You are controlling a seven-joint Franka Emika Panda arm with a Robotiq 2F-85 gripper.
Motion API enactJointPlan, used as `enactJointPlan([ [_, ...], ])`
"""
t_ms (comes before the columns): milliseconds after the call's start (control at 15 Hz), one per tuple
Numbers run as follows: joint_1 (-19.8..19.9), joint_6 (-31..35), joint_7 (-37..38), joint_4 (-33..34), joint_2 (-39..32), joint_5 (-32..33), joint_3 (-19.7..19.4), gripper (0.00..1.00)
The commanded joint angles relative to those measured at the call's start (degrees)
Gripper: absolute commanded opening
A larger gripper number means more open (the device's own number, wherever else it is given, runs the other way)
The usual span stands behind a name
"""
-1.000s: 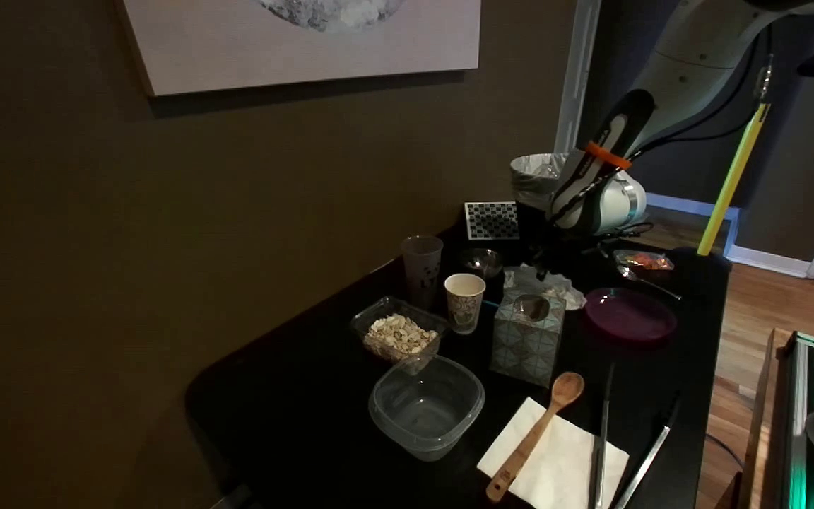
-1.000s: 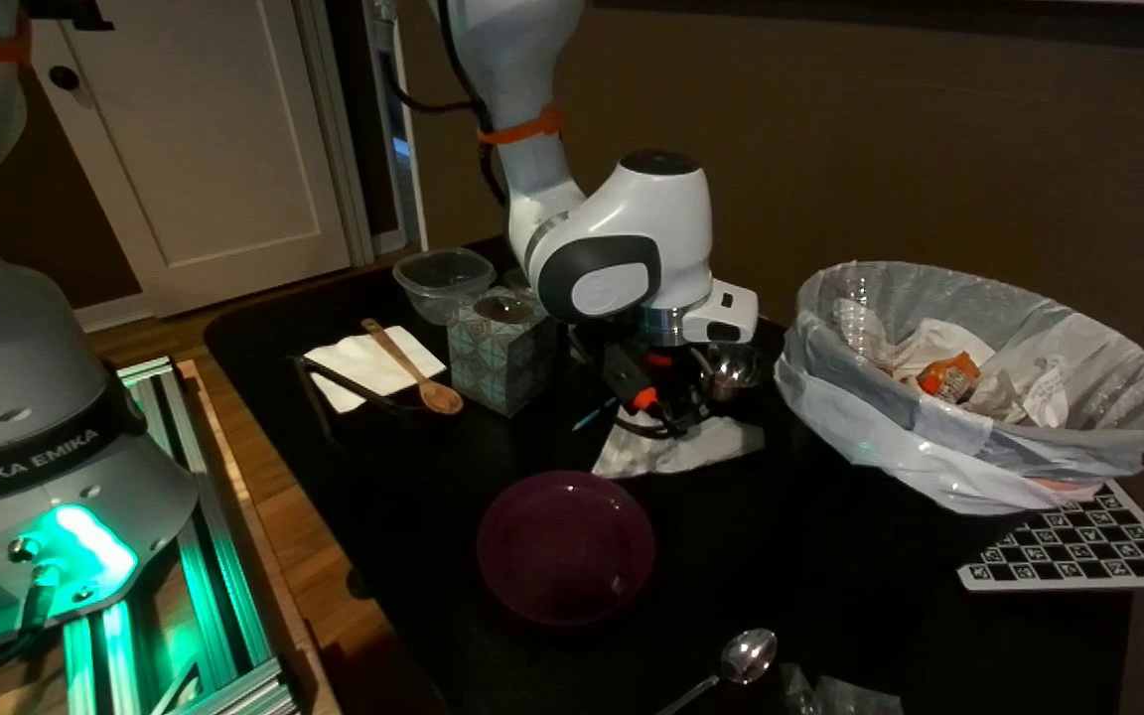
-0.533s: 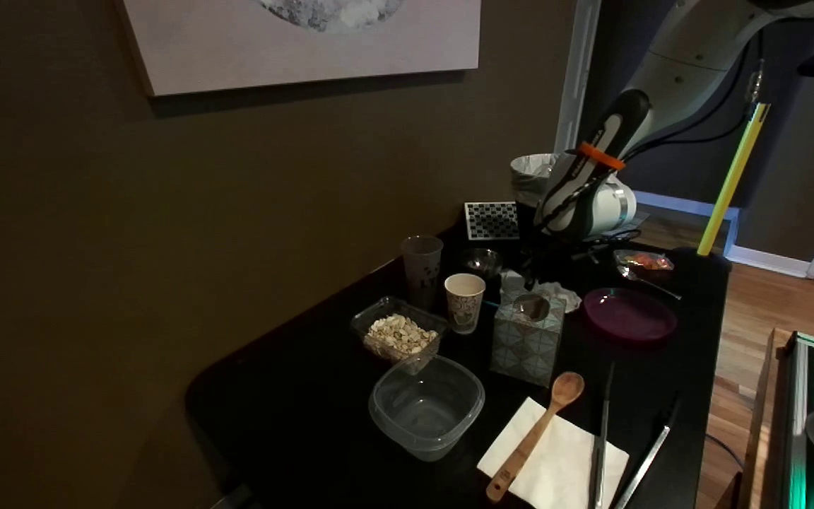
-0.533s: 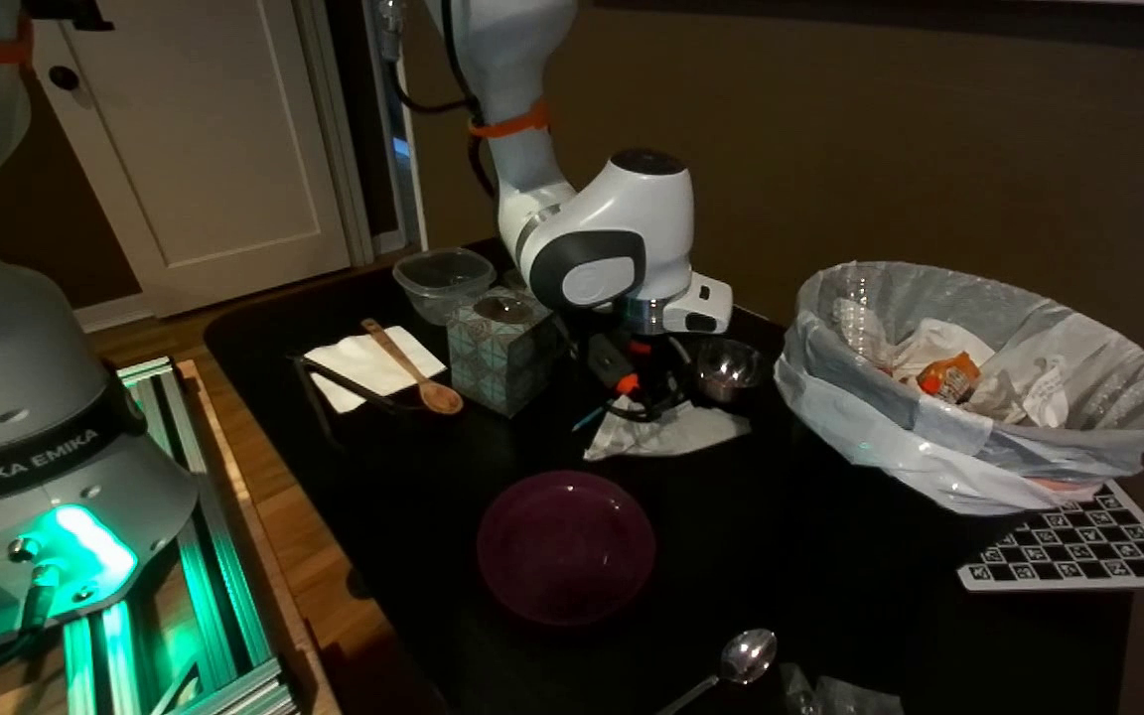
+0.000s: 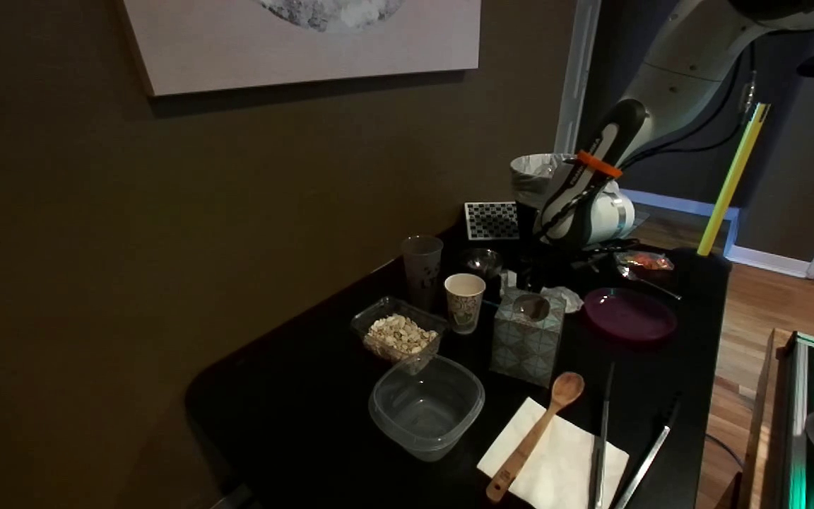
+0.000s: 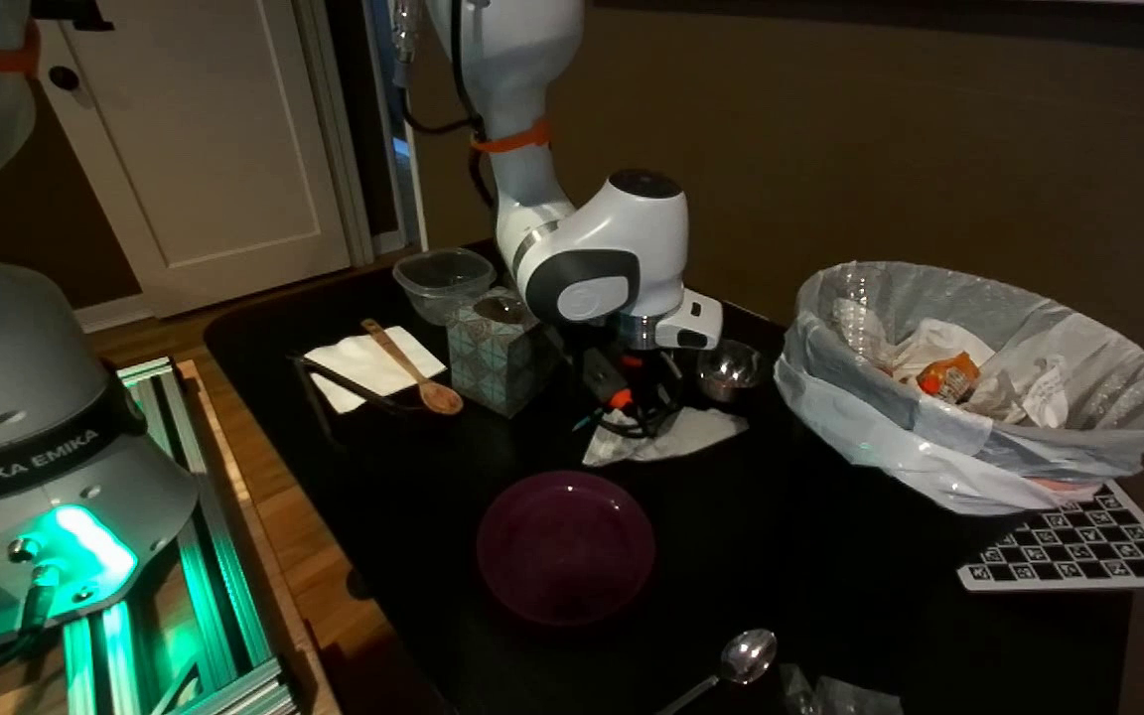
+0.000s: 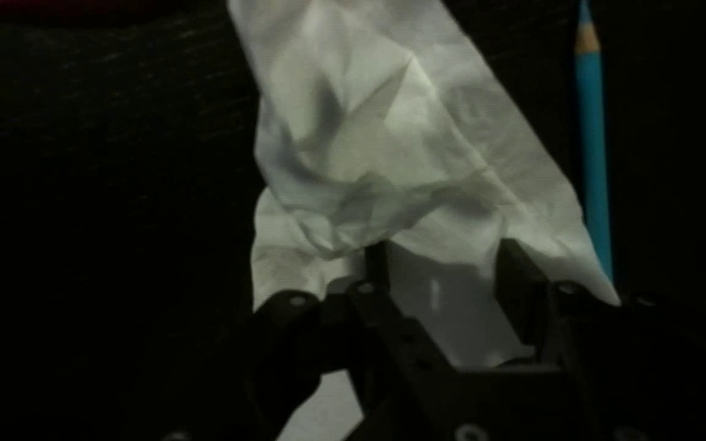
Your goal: Put some contents from the bowl onto the white towel, then put the towel in the bin
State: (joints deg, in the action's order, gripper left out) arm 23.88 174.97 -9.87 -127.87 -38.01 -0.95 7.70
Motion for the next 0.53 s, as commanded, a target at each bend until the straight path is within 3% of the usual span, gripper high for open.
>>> enactJointPlan([
  [0,1.68,-1.93,-1.94,1.66,-1.56,-0.34,1.32,0.81],
  [200,1.82,-2.54,-2.46,2.13,-2.33,-0.15,1.26,0.90],
  [467,1.92,-4.12,-3.66,2.60,-2.70,-0.23,1.09,0.57],
])
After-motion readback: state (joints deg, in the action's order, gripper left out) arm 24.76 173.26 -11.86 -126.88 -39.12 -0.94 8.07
